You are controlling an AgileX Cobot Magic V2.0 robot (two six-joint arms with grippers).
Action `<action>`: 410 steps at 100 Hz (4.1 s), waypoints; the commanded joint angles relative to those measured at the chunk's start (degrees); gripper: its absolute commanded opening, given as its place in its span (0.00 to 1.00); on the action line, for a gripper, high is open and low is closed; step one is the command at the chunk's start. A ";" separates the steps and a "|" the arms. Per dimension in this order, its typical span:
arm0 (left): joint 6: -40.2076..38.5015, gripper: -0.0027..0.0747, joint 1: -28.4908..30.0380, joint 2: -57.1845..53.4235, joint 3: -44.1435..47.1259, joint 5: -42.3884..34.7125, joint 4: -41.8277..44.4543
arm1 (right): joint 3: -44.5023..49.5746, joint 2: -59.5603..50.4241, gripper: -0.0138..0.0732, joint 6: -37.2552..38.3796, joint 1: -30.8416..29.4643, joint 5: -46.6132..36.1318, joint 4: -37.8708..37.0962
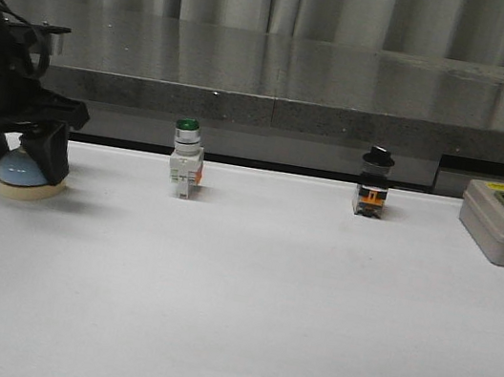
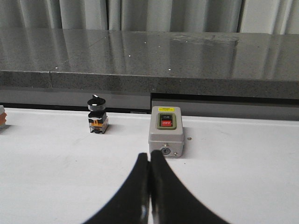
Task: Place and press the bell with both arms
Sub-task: 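Lift the bell with the left gripper and carry it toward table center, then set the bell down, open the left gripper and raise it away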
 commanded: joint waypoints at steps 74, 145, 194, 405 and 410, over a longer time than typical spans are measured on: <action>0.39 0.35 -17.60 -19.46 -2.69 6.46 -0.05 | -0.87 -1.28 0.09 -0.22 -0.16 -4.72 -0.41; 0.48 0.35 -36.15 -4.06 -3.25 -3.11 0.48 | -0.87 -1.28 0.09 -0.22 -0.16 -4.72 -0.41; 0.48 0.78 -36.29 -3.18 -3.25 -0.20 -0.21 | -0.87 -1.28 0.09 -0.22 -0.16 -4.72 -0.41; -5.92 0.90 3.65 -92.09 48.08 -9.94 -0.34 | -0.87 -1.28 0.09 -0.22 -0.16 -4.72 -0.41; -5.92 0.87 3.65 -94.08 48.19 -9.07 -0.34 | -0.87 -1.28 0.09 -0.22 -0.16 -4.72 -0.41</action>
